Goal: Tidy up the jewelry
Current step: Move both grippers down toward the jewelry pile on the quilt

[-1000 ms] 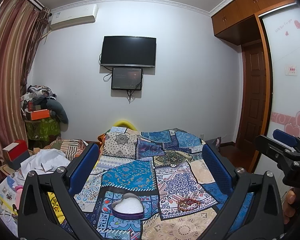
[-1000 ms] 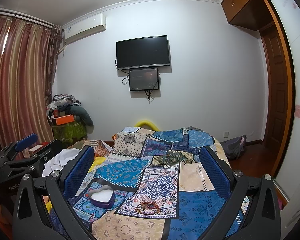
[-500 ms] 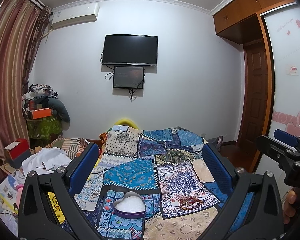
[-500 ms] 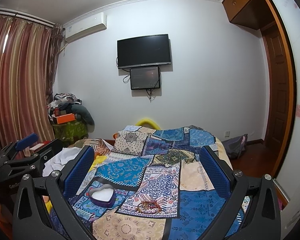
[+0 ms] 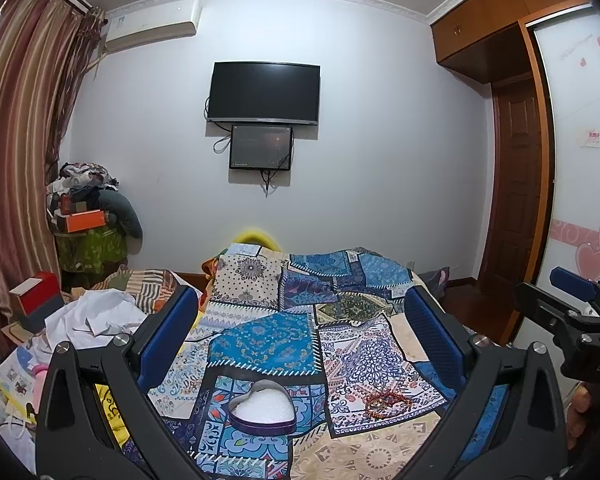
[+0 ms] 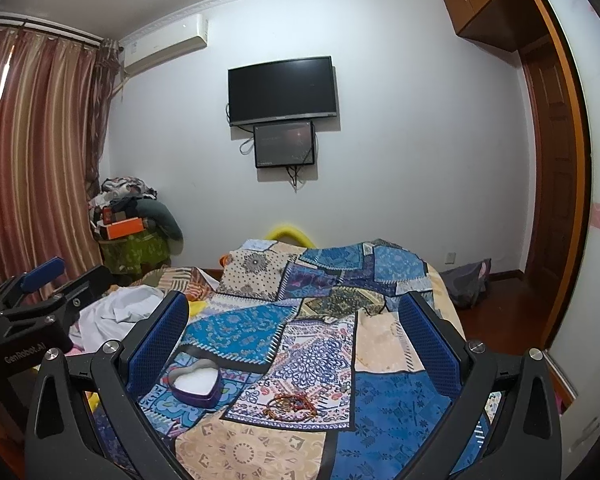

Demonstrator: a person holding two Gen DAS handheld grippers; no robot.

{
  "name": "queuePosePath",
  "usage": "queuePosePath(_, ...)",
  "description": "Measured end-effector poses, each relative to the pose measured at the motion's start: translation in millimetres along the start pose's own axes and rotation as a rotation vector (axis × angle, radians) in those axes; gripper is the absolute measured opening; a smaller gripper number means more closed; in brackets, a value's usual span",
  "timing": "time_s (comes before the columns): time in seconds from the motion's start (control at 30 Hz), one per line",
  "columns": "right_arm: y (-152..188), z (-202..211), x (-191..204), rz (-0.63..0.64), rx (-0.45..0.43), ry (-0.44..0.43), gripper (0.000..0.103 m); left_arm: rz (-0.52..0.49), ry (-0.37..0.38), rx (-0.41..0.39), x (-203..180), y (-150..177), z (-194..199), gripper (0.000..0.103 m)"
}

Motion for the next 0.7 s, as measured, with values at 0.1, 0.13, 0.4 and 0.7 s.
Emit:
queuePosePath(0.1,6,-8,-5,-0.008,0.027,0.012,0.103,0.001,-0.001,0.017,2,2,-5,0.103)
queuePosePath(0.13,9,-11,-7,-0.012,0.037,0.016,0.103,0.003,0.002,0.027,2,4,-8,0.103)
queuePosePath(0.4,36,-40,-25,-0.033,0.148,0.028,0.103,0.030,-0.017,0.164,10,30,-53,0.103)
queuePosePath(0.7,80,-73,-42,-0.018,0.302,0.039,0.103,0.032,-0.019,0.364,11,87,-111,0.103)
Point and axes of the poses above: each gripper's, at about its wrist camera, not at the fingertips, and z roughly against the way its jaws point, x to its left, y to its underside, the point moved 5 cm from there along -z, roughly the way its jaws point, and after that the axes turned 10 degrees about z, right-handed, at the moved point
